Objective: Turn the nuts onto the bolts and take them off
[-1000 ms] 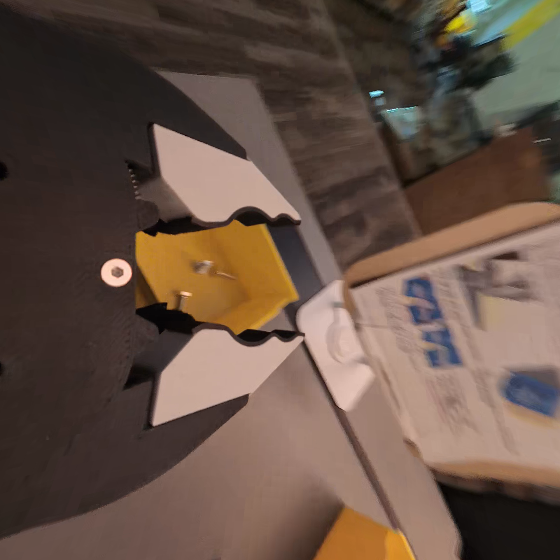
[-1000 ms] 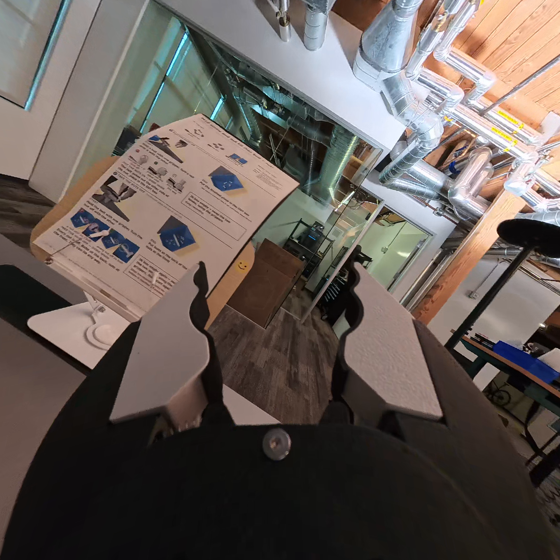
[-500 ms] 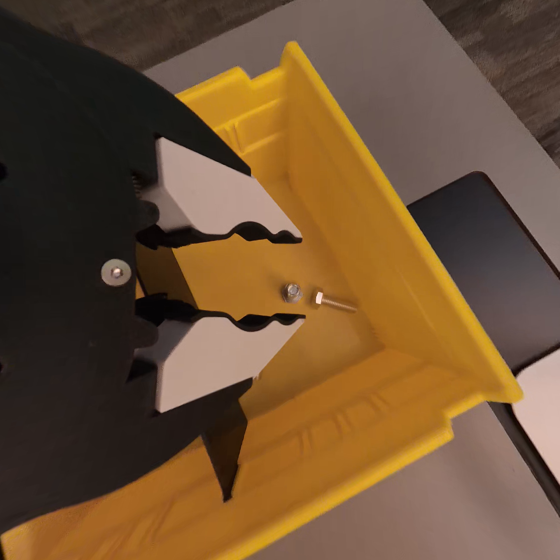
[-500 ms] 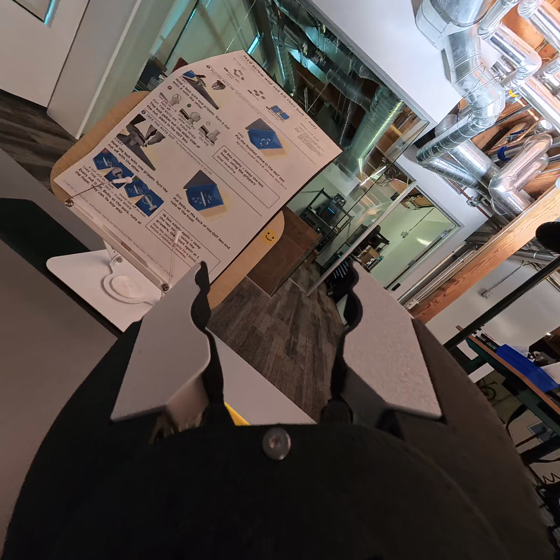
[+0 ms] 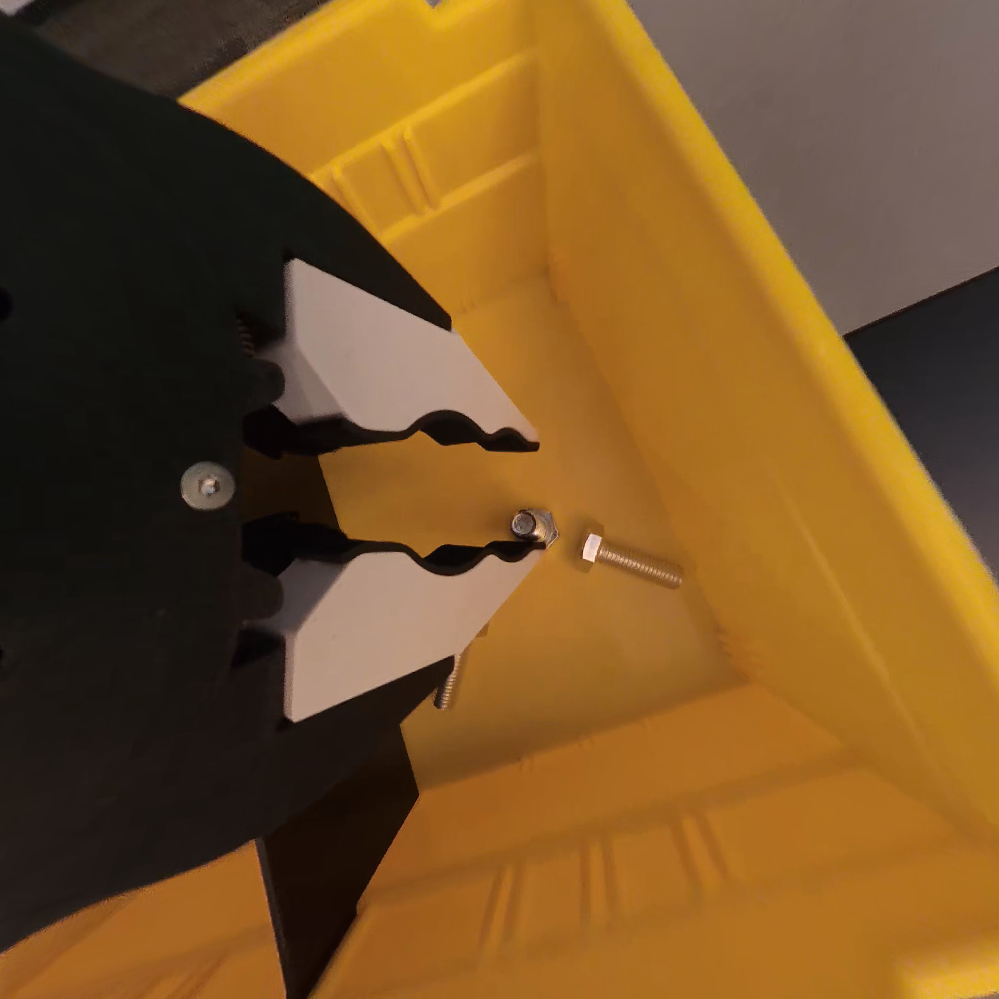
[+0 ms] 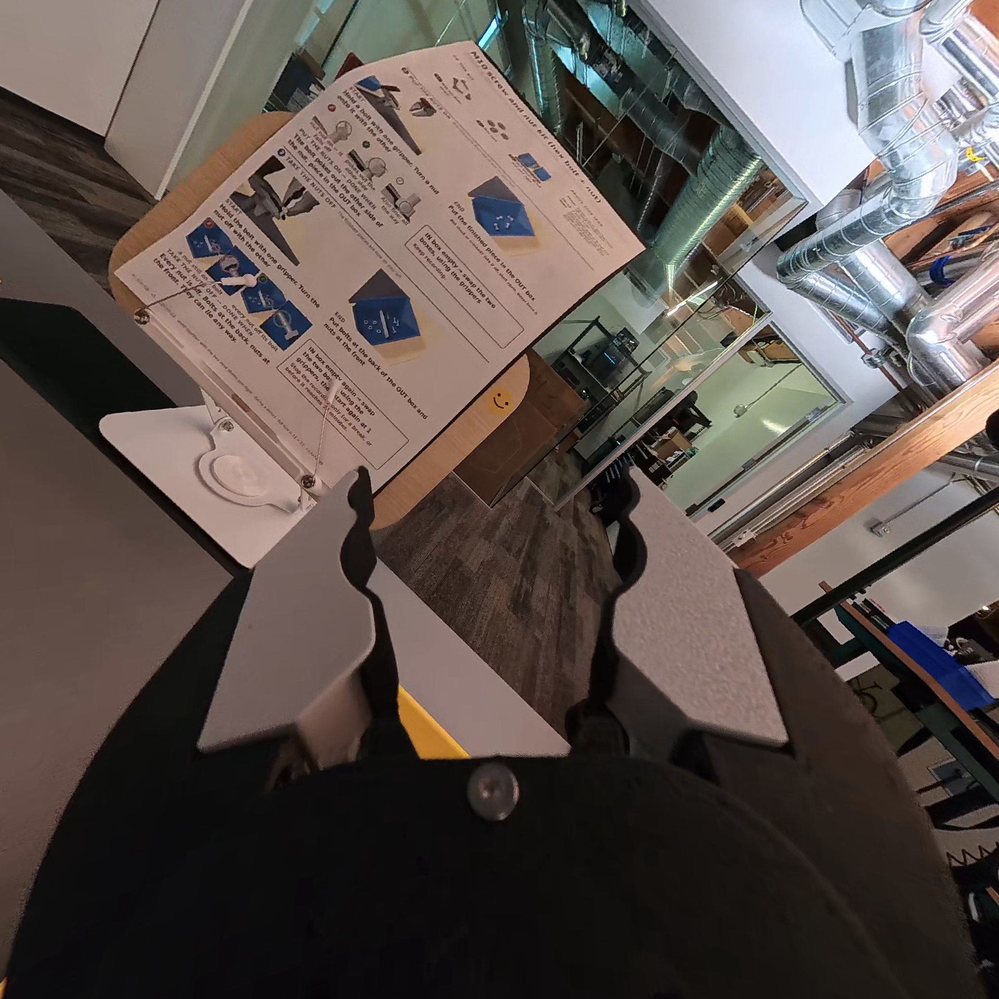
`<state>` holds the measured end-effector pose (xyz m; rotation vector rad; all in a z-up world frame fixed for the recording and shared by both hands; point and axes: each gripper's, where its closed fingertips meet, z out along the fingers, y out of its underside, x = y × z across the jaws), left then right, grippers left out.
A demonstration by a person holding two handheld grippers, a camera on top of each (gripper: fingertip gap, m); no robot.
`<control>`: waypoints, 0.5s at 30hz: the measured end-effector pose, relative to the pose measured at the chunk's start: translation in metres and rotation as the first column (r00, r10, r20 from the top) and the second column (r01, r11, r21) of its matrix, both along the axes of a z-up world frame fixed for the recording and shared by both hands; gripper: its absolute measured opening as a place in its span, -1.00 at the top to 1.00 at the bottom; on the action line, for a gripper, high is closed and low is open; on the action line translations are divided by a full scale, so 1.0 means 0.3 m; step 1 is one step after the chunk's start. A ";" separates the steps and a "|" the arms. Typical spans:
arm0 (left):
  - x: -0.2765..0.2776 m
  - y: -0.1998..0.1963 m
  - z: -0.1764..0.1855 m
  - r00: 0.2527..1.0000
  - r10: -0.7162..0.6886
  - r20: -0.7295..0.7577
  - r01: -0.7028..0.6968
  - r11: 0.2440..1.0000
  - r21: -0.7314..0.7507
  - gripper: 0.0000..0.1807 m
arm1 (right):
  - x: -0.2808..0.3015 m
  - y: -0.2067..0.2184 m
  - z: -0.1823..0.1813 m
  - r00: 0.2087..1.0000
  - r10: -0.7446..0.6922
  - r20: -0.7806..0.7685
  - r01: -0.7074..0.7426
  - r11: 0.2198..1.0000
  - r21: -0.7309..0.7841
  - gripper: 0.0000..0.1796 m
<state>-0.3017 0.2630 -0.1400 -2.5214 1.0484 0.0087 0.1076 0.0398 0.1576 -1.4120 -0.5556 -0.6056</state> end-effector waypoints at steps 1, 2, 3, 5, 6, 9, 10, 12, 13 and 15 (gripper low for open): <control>0.000 -0.004 -0.008 1.000 -0.004 -0.007 0.004 1.000 -0.012 0.67 | 0.000 0.000 -0.001 1.000 -0.001 0.005 0.001 1.000 -0.002 0.00; 0.003 -0.010 -0.015 1.000 -0.012 -0.008 0.011 1.000 -0.024 0.72 | 0.000 -0.001 -0.002 1.000 -0.001 0.008 0.001 1.000 -0.005 0.00; 0.014 -0.021 -0.019 1.000 -0.027 0.006 0.027 0.999 -0.045 0.90 | 0.000 -0.002 -0.003 1.000 0.000 0.009 0.001 1.000 -0.006 0.00; 0.021 -0.029 -0.020 0.999 -0.035 0.003 0.035 0.998 -0.059 0.91 | 0.000 -0.005 -0.001 1.000 0.001 0.010 -0.001 1.000 -0.006 0.00; 0.018 -0.032 -0.019 0.999 -0.040 -0.011 0.039 0.997 -0.059 0.91 | 0.000 -0.007 -0.001 1.000 0.002 0.011 -0.002 1.000 -0.005 0.00; 0.007 -0.022 0.008 0.996 -0.054 -0.077 0.054 0.999 0.000 0.91 | 0.000 -0.011 0.001 1.000 0.001 0.016 0.000 1.000 -0.005 0.00; 0.007 -0.016 0.029 0.994 -0.054 -0.096 0.057 0.998 0.035 0.91 | 0.000 -0.013 0.003 1.000 0.000 0.019 0.000 1.000 -0.003 0.00; 0.015 -0.011 0.089 0.990 -0.054 -0.133 0.069 0.991 0.113 0.91 | -0.003 -0.017 0.006 1.000 0.003 0.023 -0.003 1.000 0.001 0.01; 0.023 -0.012 0.126 0.986 -0.057 -0.154 0.081 0.984 0.159 0.91 | -0.003 -0.020 0.009 1.000 0.002 0.026 -0.003 1.000 0.005 0.00; 0.036 -0.021 0.211 0.976 -0.046 -0.214 0.102 0.961 0.258 0.91 | -0.002 -0.021 0.014 0.999 -0.001 0.032 0.000 1.000 0.013 0.01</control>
